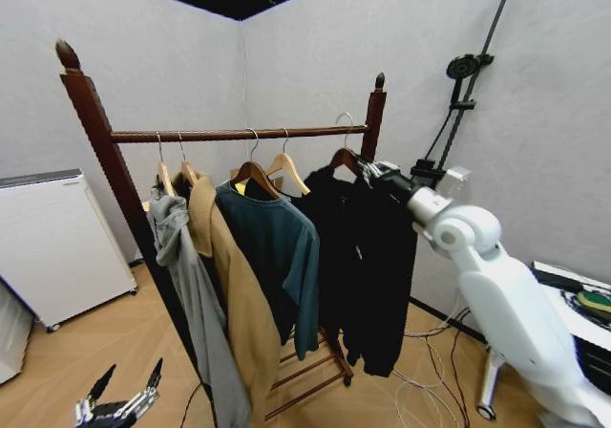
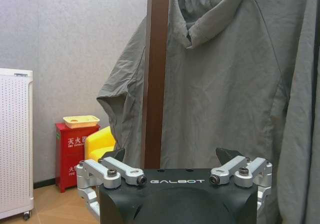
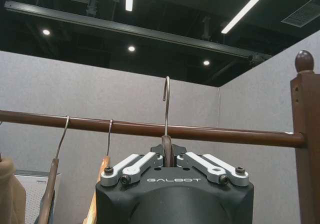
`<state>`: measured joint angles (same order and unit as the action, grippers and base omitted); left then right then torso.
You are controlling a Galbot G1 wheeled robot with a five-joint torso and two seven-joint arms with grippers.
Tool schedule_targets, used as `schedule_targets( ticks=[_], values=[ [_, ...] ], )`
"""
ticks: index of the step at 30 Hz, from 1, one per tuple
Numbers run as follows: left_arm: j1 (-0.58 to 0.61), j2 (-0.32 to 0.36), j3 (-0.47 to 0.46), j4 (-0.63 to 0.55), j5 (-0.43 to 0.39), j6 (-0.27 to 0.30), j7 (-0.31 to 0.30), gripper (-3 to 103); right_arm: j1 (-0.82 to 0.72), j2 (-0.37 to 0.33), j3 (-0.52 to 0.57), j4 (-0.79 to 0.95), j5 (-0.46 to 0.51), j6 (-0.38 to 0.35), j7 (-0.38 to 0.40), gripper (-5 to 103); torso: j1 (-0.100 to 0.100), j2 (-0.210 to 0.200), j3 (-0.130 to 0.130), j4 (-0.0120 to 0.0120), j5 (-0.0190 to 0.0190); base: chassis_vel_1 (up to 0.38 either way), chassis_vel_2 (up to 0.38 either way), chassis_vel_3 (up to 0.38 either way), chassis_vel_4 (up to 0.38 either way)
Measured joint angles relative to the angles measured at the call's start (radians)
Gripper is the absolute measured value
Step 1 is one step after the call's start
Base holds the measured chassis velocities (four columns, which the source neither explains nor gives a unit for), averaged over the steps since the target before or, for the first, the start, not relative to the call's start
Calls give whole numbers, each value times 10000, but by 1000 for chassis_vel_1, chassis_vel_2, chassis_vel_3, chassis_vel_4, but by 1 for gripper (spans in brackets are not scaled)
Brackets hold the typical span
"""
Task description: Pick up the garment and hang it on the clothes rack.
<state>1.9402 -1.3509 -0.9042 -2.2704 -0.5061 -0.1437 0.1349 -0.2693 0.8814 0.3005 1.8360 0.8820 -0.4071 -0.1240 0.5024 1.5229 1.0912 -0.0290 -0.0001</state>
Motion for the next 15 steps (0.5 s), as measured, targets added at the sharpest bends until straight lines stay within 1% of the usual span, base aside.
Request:
schedule_targets(
  ticks=[5,12,14,15],
  values=[
    [0,0,0,0,0,0,0,100,717,391,-684,-635,-276,-51,121,7,-2,0,0,2,0,0,0,0,0],
    [0,0,0,0,0,0,-1,100,1113,585,-1060,-1332,-433,-101,207,7,-1,-1,0,8,0,18,27,25,19],
    [0,0,0,0,0,0,-1,100,1150,594,-1096,-1436,-440,-107,236,7,-1,0,0,7,-1,0,0,0,0],
    [0,0,0,0,0,0,-1,100,1193,603,-1129,-1559,-442,-135,275,7,-2,0,0,1,1,0,0,0,0]
  ],
)
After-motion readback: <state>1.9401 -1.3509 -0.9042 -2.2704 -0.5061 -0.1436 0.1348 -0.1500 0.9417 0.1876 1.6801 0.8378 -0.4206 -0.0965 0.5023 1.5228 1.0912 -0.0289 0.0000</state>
